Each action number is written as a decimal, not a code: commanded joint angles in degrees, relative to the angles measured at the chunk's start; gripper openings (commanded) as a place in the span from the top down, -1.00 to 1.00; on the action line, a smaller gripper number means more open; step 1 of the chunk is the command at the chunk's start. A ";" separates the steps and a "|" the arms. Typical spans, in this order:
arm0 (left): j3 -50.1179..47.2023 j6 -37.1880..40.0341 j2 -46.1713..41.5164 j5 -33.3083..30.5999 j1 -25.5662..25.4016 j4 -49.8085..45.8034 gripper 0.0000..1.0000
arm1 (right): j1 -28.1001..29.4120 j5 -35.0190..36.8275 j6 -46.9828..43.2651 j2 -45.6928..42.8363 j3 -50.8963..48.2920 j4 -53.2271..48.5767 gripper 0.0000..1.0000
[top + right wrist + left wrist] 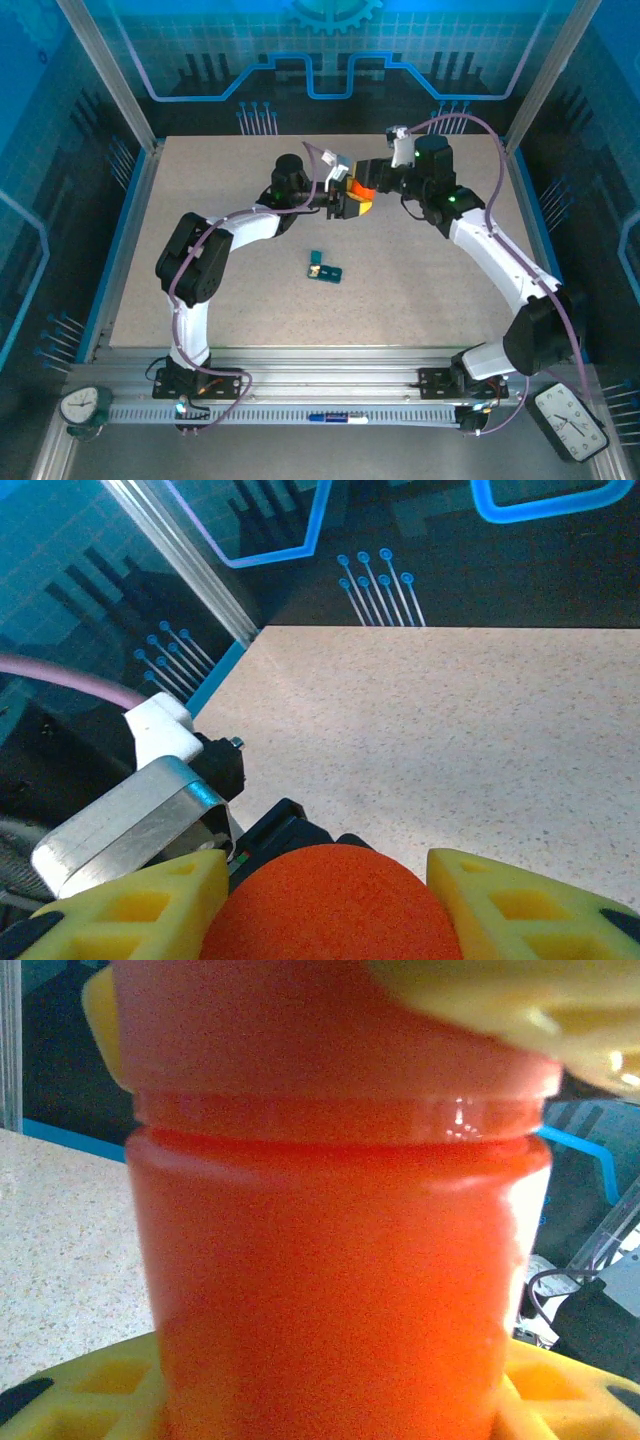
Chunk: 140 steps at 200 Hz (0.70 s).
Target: Sort the pills into containers
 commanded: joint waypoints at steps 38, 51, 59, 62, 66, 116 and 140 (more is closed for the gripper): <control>0.67 2.59 -4.33 -8.73 0.05 -1.85 1.00 | -0.02 -11.11 0.08 -1.35 -2.60 -0.74 0.47; 0.62 2.52 -4.22 -8.14 0.05 -1.91 1.00 | -2.17 -14.13 0.35 -2.47 -2.92 0.81 0.26; 0.58 2.42 -4.18 -7.86 0.09 -1.87 1.00 | -3.58 -15.72 0.76 -3.29 -3.21 1.73 0.12; 0.52 2.43 -4.06 -7.65 0.06 -1.86 1.00 | -4.17 -16.32 0.91 -3.70 -3.37 2.12 0.06; 0.53 2.36 -4.04 -7.58 0.10 -1.89 1.00 | -4.91 -17.14 1.09 -4.13 -3.60 2.71 -0.01; 0.75 2.34 -3.61 -4.62 0.08 -2.00 1.00 | -12.61 -28.57 2.39 -9.42 -6.97 9.21 -0.57; 1.37 1.35 -3.04 -1.61 0.06 -1.63 1.00 | -13.64 -31.46 0.47 -8.62 -5.79 6.65 -0.65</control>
